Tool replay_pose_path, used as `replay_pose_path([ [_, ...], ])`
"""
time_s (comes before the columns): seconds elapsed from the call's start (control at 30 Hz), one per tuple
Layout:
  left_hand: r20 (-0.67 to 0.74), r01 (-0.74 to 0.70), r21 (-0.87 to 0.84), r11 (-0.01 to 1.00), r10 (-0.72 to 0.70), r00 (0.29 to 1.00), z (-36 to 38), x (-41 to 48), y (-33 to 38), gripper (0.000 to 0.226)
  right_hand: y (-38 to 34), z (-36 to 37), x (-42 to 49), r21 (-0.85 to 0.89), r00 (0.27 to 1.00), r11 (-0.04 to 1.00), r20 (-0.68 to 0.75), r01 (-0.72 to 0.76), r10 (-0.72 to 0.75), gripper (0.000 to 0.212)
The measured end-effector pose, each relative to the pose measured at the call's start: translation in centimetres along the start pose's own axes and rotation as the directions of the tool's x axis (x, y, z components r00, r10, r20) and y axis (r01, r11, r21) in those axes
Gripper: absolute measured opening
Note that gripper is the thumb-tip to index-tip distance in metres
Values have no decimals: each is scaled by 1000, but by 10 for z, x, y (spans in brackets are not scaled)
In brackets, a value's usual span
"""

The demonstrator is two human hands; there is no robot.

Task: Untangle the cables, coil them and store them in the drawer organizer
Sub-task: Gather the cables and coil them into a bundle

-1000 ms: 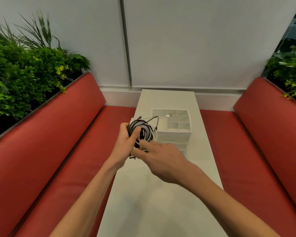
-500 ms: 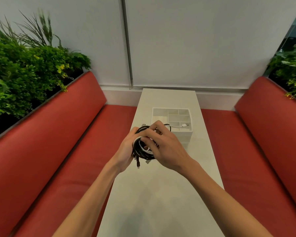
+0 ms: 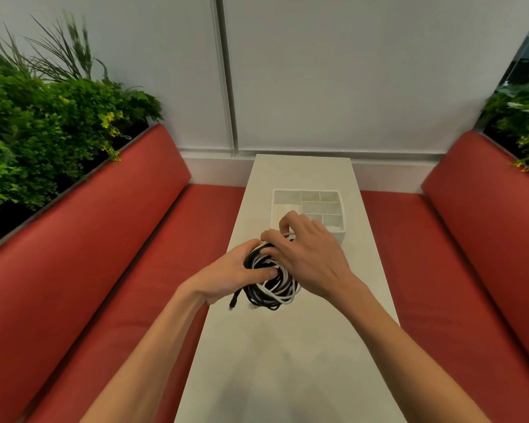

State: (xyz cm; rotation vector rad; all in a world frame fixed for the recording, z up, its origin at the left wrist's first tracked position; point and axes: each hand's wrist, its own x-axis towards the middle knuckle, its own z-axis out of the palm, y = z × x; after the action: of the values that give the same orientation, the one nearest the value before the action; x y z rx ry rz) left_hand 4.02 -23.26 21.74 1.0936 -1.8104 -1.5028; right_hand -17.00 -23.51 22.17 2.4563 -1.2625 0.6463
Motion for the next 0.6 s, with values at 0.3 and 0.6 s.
replay_pose_path([
  [0.3, -104, -43, 25, 999, 45, 994, 5, 1, -1, 26, 9, 10, -13, 729, 926, 573, 331, -374, 184, 42],
  [0.6, -324, -76, -71, 995, 49, 945, 17, 3, -1, 41, -20, 21, -20, 792, 861, 382, 331, -476, 387, 31],
])
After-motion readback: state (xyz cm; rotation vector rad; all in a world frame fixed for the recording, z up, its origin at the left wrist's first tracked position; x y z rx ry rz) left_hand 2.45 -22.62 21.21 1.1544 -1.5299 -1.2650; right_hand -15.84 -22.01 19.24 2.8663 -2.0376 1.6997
